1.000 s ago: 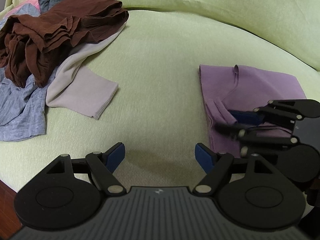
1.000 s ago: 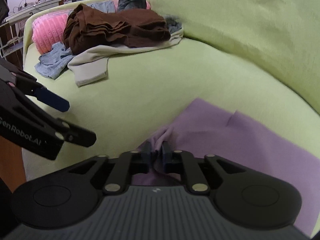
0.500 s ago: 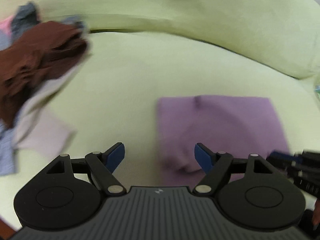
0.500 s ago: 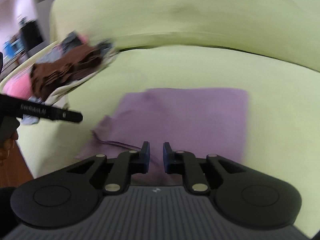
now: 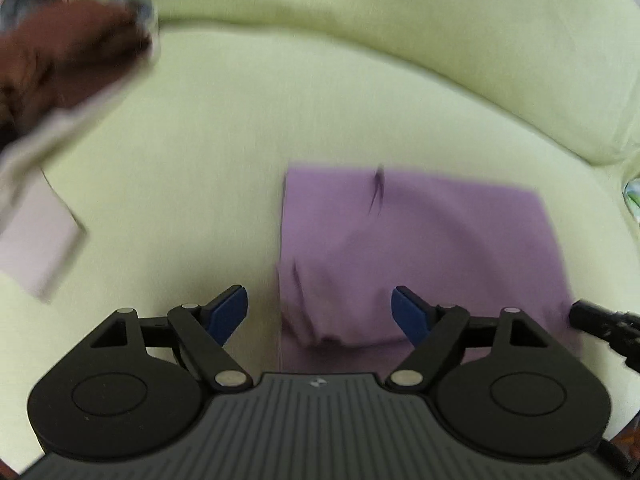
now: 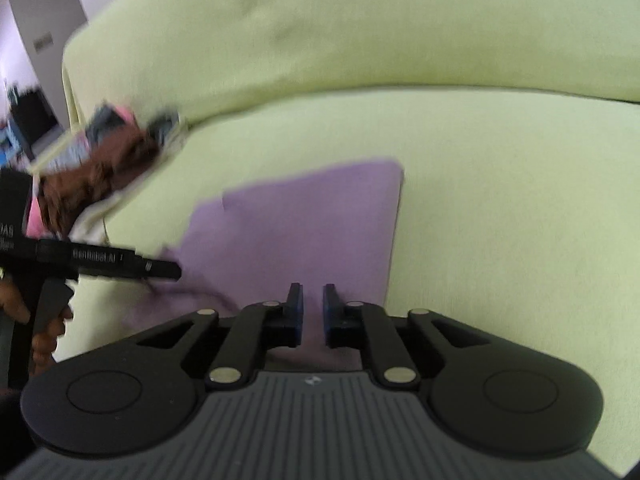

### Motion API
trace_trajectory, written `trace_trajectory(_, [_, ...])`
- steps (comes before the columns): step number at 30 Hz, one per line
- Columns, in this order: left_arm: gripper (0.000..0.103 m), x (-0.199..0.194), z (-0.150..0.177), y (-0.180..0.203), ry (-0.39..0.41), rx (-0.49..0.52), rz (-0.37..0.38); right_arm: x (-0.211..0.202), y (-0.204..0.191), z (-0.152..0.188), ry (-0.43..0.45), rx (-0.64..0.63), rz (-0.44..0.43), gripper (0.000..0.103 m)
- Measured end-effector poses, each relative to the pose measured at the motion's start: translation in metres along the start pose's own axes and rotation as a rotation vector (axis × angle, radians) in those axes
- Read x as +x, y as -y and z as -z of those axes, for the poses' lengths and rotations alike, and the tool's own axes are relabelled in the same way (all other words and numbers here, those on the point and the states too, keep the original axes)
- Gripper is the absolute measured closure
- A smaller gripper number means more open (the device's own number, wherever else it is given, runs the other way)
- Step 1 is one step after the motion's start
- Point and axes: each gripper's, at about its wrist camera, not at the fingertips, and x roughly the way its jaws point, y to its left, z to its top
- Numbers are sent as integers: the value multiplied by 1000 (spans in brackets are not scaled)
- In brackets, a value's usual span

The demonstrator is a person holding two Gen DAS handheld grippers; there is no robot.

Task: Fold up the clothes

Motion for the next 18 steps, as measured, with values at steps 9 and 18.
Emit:
trace_trajectory(9, [21,34,8,38,-98,95,-49,-9,-15,9,-23,-91,-23,94])
trace_trajectory(18, [16,21,16,21,-80,70,-95,-6,-25,26,-65,-109,-73,99])
